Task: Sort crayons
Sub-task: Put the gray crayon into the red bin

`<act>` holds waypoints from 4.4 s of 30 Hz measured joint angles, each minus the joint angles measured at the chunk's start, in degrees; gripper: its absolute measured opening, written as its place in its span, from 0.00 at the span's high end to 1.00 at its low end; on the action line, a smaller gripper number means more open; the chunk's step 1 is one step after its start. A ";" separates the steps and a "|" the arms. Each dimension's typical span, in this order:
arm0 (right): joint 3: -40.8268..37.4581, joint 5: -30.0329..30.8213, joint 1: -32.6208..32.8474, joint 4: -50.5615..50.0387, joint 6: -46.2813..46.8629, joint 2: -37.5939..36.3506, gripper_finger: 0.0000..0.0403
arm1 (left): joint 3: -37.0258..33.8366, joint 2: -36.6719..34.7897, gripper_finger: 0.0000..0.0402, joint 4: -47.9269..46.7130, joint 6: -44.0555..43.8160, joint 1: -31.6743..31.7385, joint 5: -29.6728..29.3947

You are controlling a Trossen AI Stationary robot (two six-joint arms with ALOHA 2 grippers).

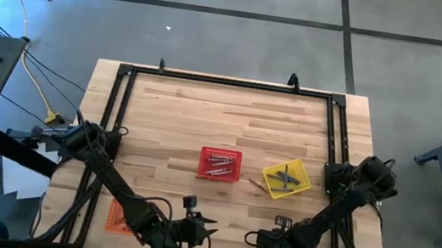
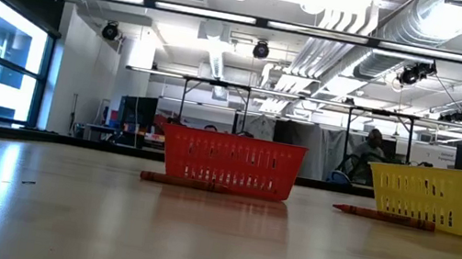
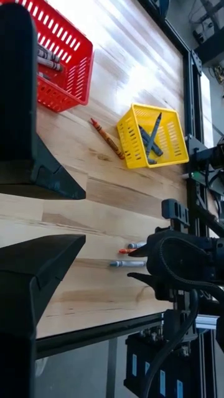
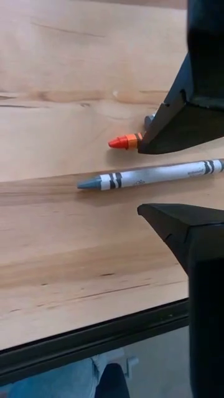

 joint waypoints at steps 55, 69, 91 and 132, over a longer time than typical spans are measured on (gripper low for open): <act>24.19 4.88 -0.09 -25.85 0.48 6.03 0.99 | -0.04 0.02 0.79 -0.39 -0.13 0.00 1.10; 41.90 43.47 8.26 -50.85 17.03 5.77 0.99 | -0.04 0.07 0.79 -3.91 -0.10 -0.36 1.67; 31.47 64.48 8.86 -48.68 34.75 5.81 0.99 | -0.04 0.07 0.79 14.81 23.55 8.78 3.95; 31.47 61.48 8.59 -50.77 34.31 5.77 0.99 | -0.04 0.07 0.79 22.76 29.94 10.50 0.38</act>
